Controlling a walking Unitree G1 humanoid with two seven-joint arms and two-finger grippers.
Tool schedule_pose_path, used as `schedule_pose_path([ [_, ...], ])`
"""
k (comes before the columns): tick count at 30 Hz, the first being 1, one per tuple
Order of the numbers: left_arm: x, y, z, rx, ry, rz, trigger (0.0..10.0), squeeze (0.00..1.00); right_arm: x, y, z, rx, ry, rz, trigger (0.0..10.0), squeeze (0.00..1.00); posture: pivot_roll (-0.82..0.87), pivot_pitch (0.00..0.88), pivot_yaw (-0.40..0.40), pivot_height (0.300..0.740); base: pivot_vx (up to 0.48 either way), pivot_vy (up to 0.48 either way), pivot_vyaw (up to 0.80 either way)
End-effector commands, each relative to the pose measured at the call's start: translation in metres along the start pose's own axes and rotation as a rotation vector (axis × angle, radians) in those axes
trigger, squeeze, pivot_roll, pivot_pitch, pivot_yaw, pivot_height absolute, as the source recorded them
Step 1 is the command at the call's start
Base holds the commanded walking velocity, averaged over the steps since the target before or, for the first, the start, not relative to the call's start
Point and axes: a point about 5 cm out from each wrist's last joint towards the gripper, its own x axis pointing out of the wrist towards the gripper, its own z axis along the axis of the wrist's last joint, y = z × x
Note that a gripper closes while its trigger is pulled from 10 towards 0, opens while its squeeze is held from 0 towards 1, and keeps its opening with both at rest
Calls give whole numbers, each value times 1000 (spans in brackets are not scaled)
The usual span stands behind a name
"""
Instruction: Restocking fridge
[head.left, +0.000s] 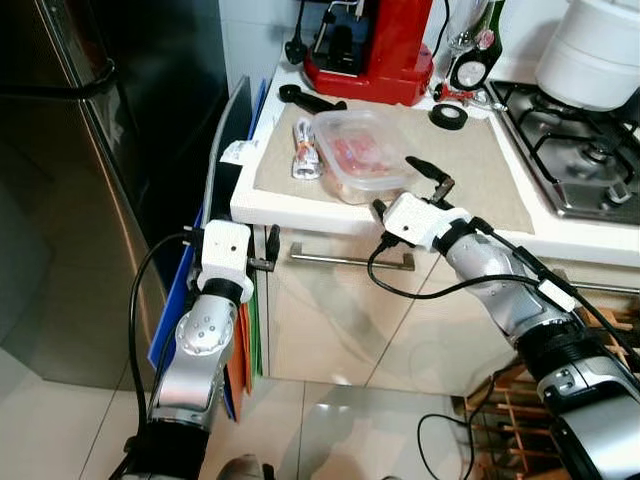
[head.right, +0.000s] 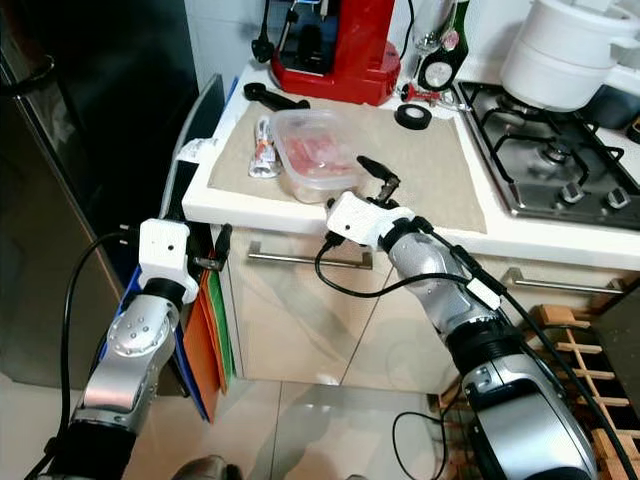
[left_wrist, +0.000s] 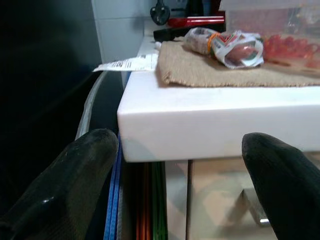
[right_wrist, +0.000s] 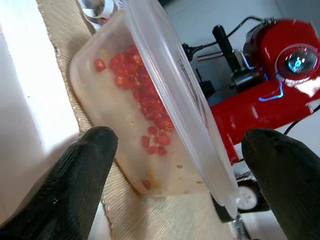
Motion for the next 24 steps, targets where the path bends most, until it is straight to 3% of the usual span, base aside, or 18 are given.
schedule_pose_path([
  [1,2,-1,1,3,1,3,10000,0,1,1,-1,-31,0,20,10000,1000,155,35,-67,732,0,0,0],
  [9,3,-2,2,3,0,6,10000,0,2,3,-2,-52,-3,17,10000,1000,152,35,-68,732,0,0,0],
  [15,4,-1,2,5,-2,6,10000,0,4,3,-6,2,35,-10,10000,1000,155,32,-68,732,0,0,0],
  [16,4,-1,2,6,-2,6,10000,0,4,2,-6,17,38,-21,10000,722,158,28,-68,732,0,0,0],
  [17,4,-1,2,6,-2,7,10000,0,5,1,-5,29,37,-31,0,0,158,28,-68,732,0,0,0],
  [24,5,-1,2,11,-4,5,10000,0,7,3,-3,51,24,-27,0,0,159,18,-69,732,0,0,0],
])
